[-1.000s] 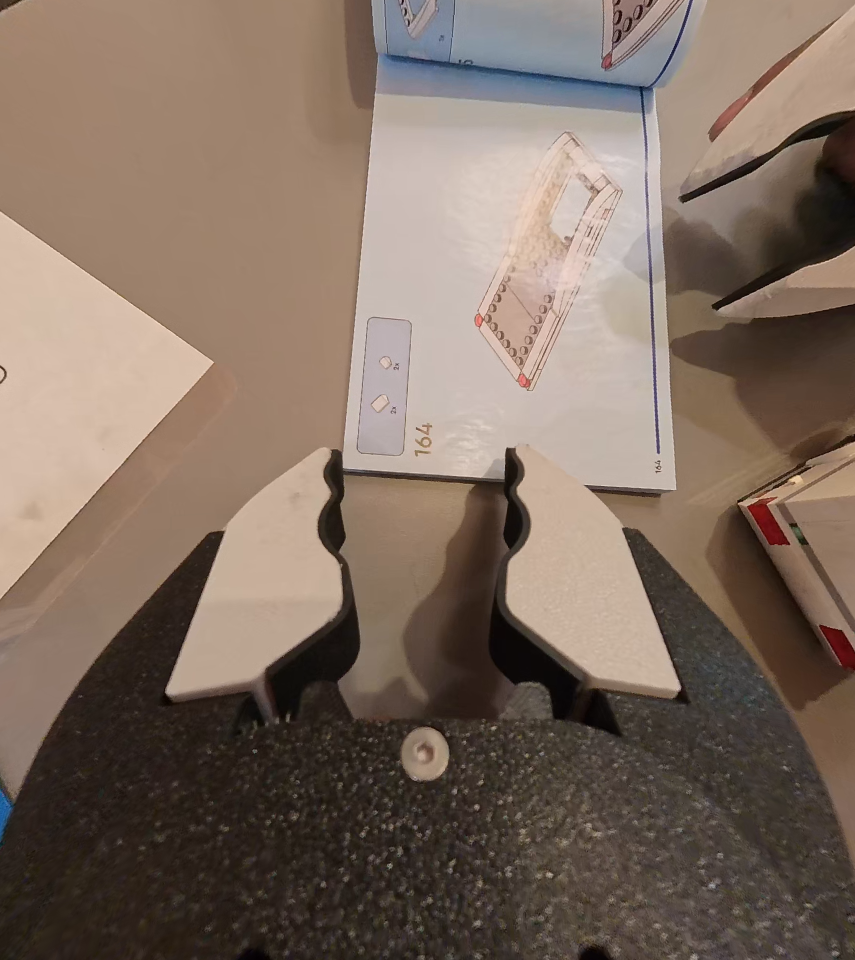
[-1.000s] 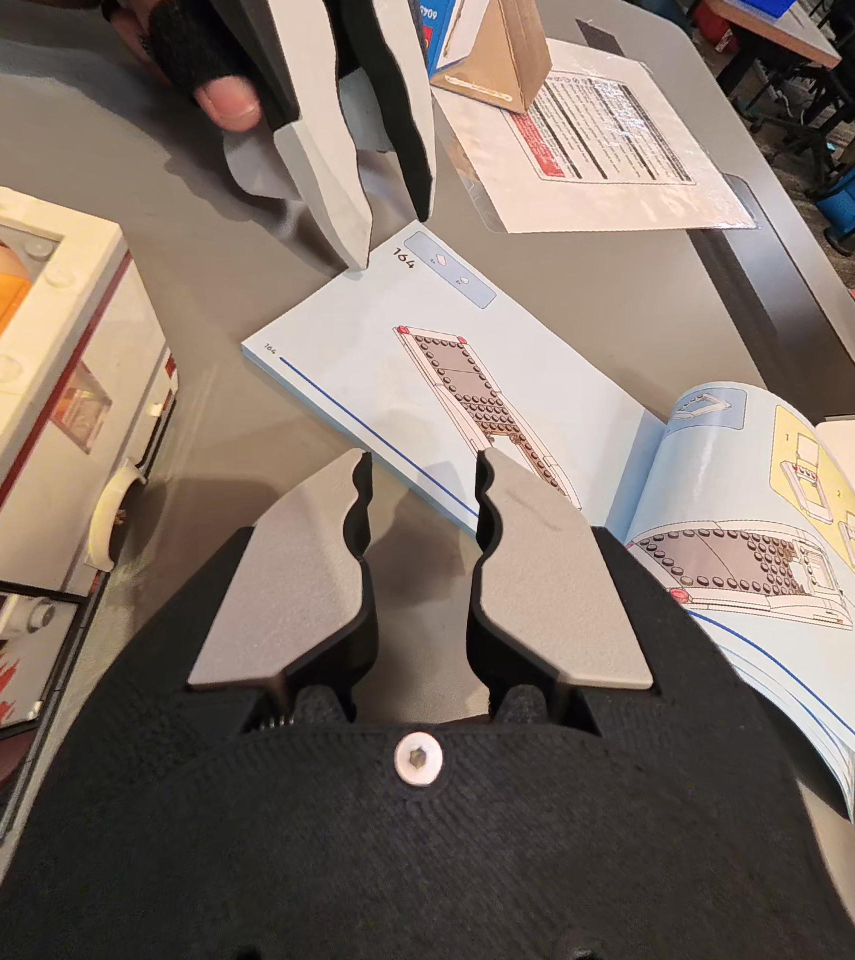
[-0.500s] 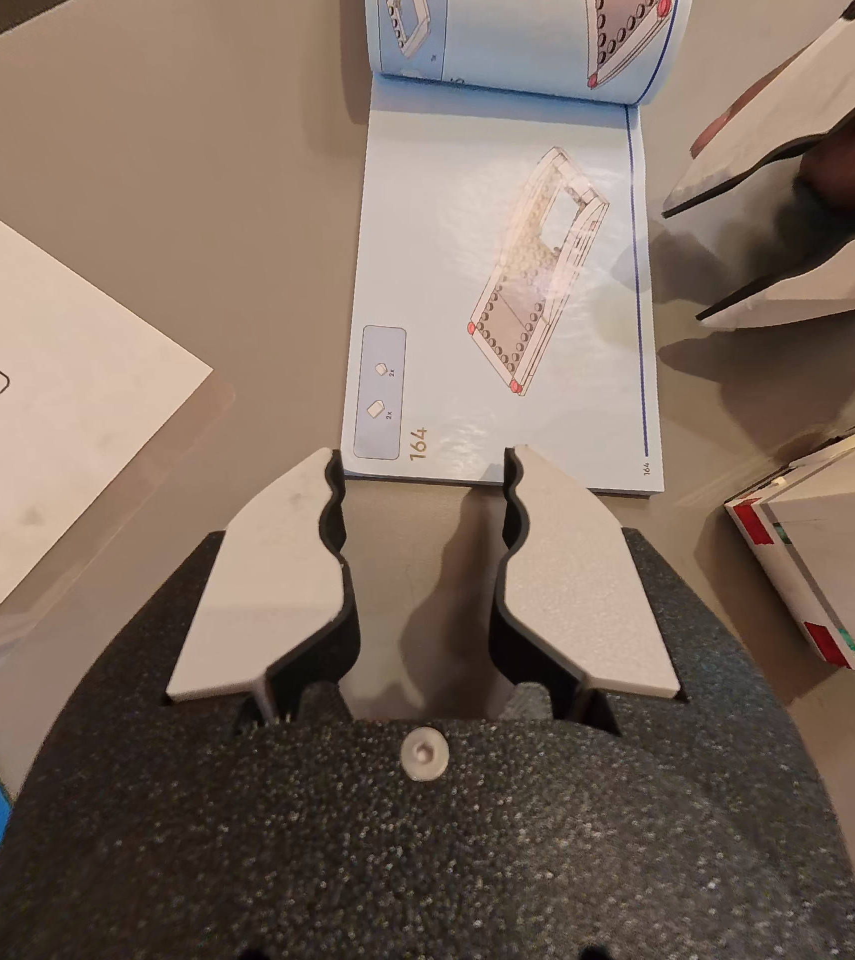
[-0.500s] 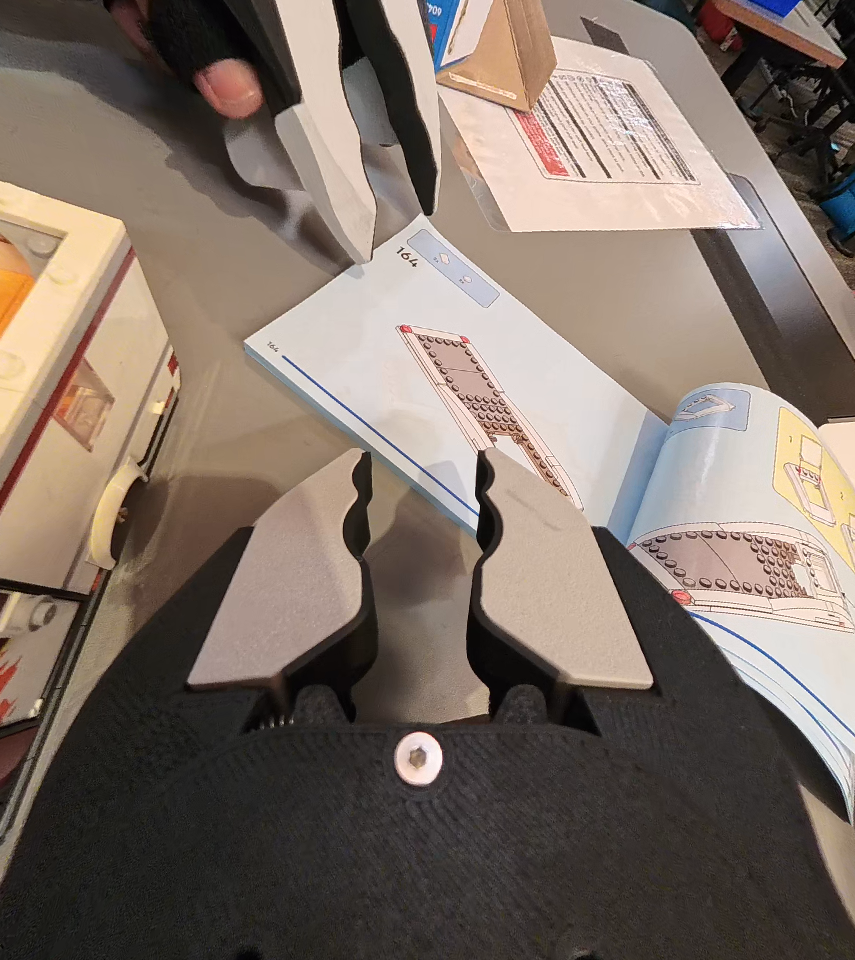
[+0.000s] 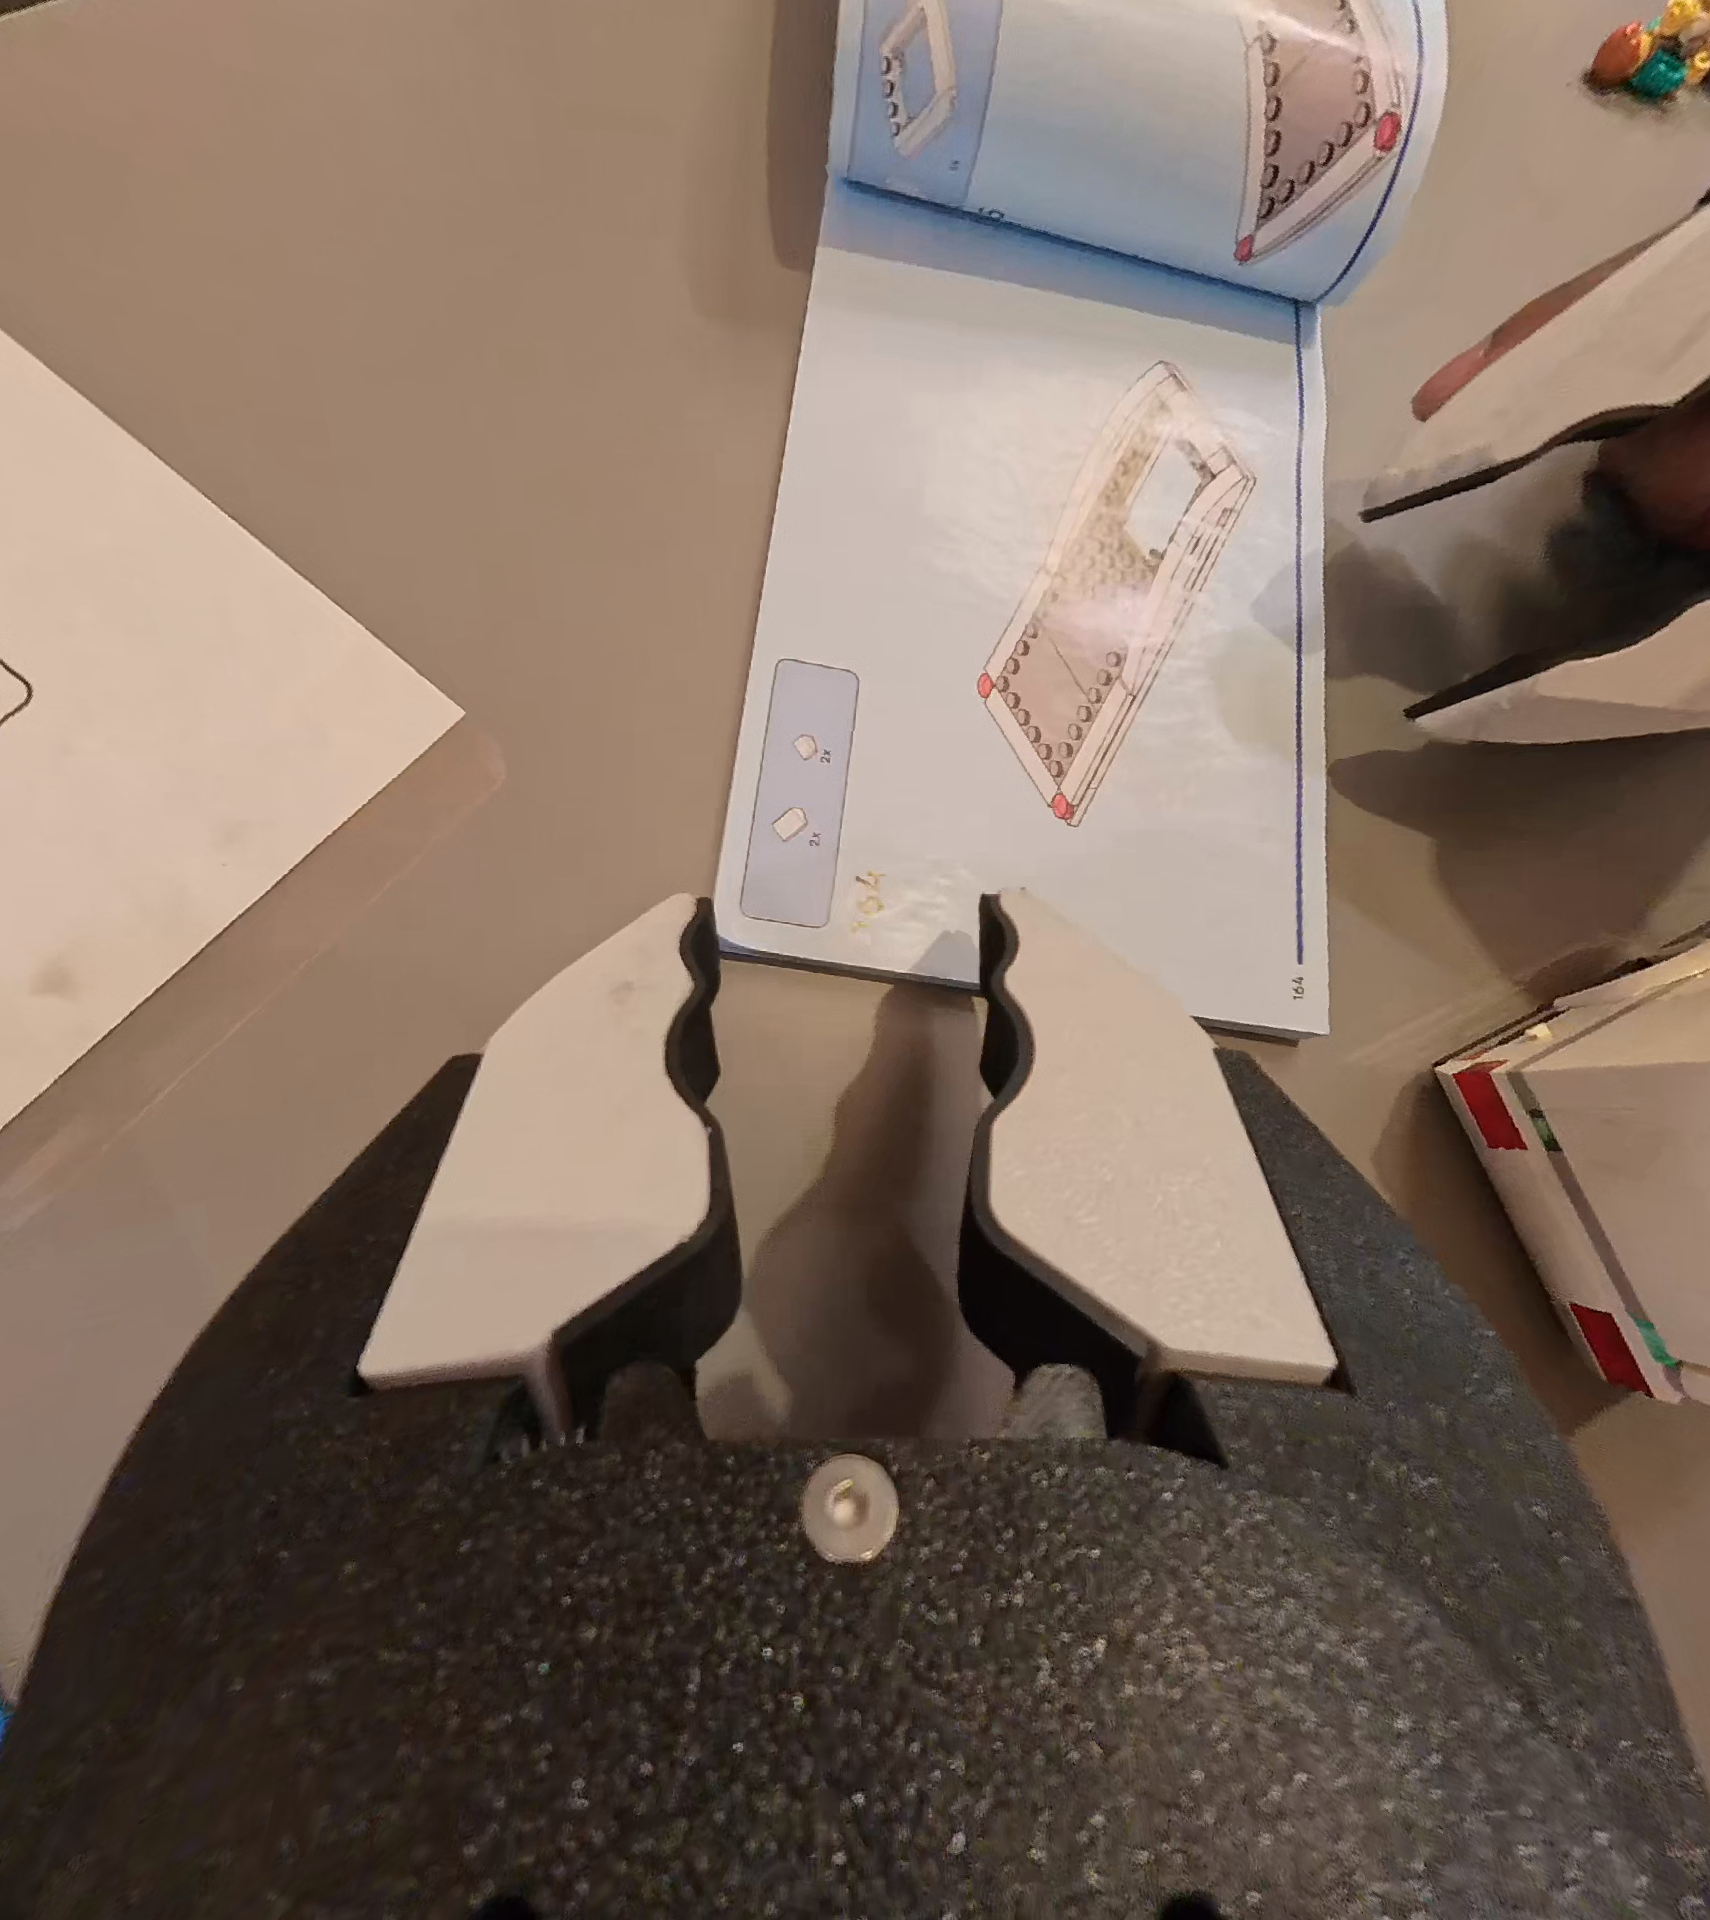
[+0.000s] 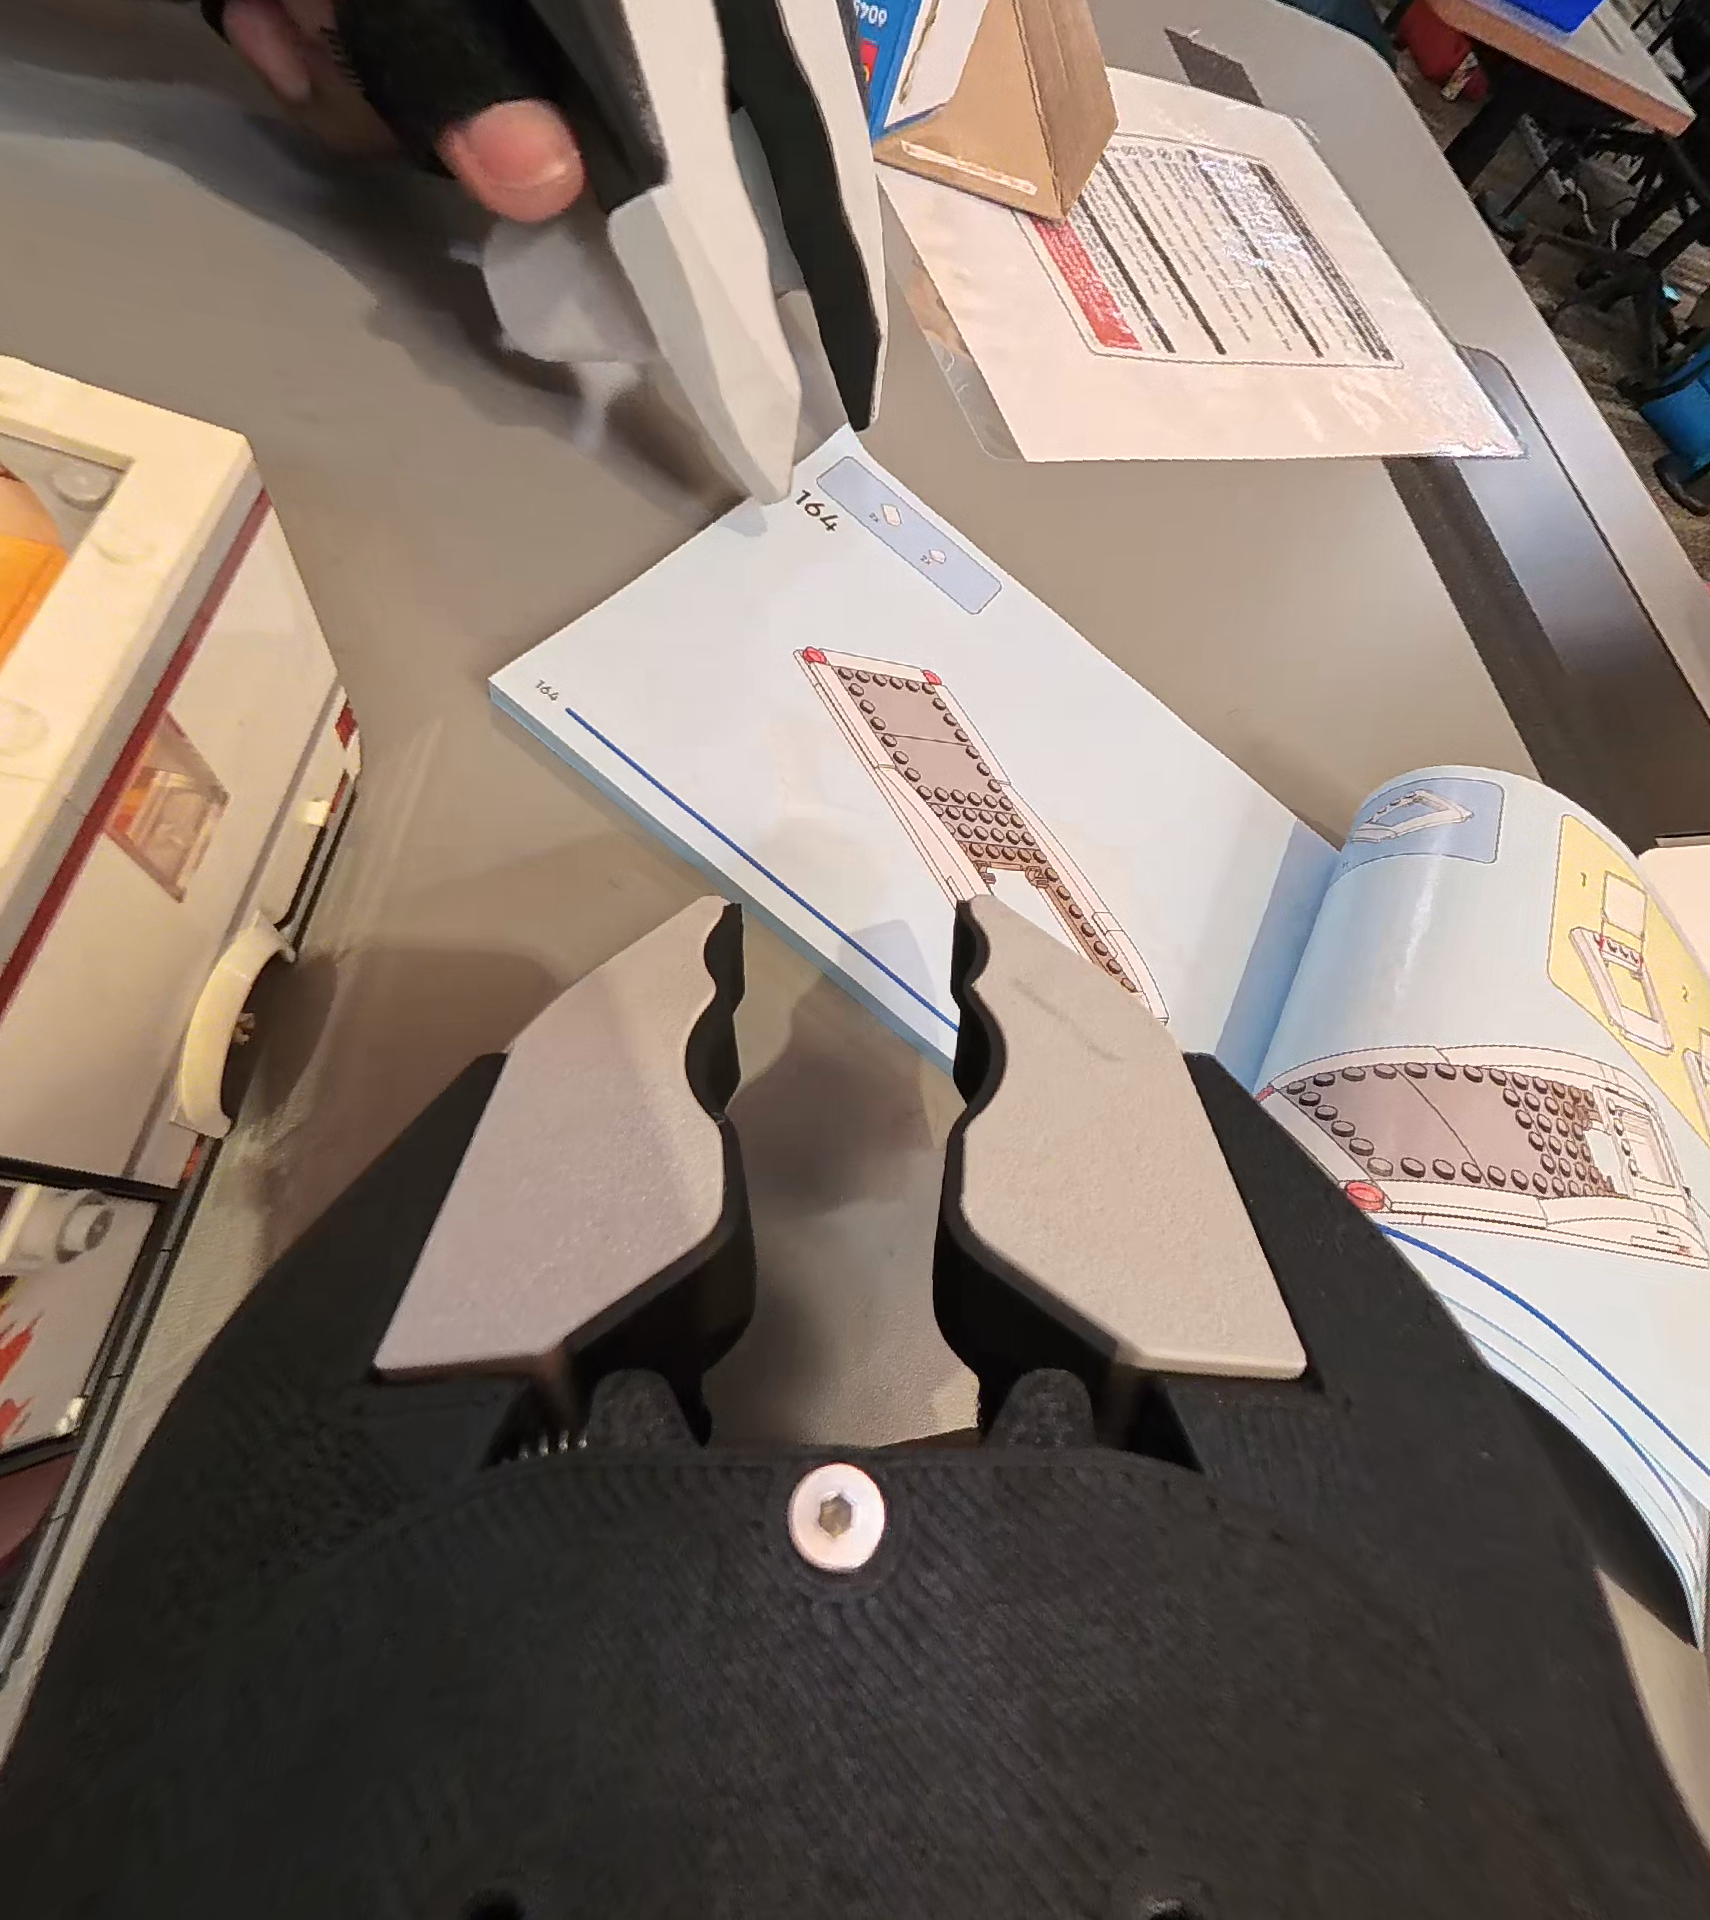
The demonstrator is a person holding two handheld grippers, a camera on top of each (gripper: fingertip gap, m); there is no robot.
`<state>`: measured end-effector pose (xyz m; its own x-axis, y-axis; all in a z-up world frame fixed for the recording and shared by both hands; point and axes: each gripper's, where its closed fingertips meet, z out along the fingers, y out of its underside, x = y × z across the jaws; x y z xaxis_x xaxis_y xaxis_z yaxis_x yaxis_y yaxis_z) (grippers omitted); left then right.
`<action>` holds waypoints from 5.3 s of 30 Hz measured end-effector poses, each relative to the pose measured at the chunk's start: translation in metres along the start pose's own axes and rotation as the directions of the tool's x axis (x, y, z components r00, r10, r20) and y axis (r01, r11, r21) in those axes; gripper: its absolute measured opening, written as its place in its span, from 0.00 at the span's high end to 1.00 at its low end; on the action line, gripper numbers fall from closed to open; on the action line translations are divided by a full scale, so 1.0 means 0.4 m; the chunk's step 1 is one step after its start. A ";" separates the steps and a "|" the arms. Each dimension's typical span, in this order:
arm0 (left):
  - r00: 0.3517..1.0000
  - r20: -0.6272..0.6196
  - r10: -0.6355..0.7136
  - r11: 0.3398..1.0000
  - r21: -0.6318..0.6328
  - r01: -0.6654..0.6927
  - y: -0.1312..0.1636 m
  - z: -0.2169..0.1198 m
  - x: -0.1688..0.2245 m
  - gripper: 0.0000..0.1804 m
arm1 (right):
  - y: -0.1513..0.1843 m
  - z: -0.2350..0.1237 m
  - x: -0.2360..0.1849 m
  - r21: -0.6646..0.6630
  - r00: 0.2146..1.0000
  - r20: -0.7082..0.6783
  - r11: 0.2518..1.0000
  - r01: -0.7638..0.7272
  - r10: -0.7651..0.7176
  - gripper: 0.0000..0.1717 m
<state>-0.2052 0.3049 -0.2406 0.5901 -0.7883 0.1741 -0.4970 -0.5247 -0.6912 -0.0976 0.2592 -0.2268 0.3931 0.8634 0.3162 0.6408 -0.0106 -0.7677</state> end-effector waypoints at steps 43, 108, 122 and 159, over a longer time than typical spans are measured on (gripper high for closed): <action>0.969 -0.048 -0.243 0.955 0.163 0.248 -0.043 -0.030 -0.043 1.00 | -0.004 0.001 -0.004 0.007 0.999 -0.016 0.999 0.043 -0.043 0.77; 0.999 0.031 0.040 0.999 0.001 -0.040 -0.006 -0.010 0.001 0.75 | -0.034 0.018 -0.043 0.059 0.950 -0.080 0.950 0.307 -0.302 0.79; 0.995 0.058 -0.085 0.995 0.050 0.082 -0.012 -0.011 -0.035 0.96 | -0.034 0.018 -0.043 0.058 0.950 -0.081 0.950 0.308 -0.303 0.79; 0.997 0.083 0.002 1.000 -0.003 -0.002 0.002 -0.012 -0.034 0.76 | -0.040 0.015 -0.051 0.083 0.940 -0.083 0.937 0.339 -0.332 0.78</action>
<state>-0.2167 0.3138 -0.2403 0.6396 -0.7602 0.1139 -0.4999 -0.5239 -0.6896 -0.1196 0.2447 -0.2243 0.2110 0.7731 0.5981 0.6792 0.3240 -0.6585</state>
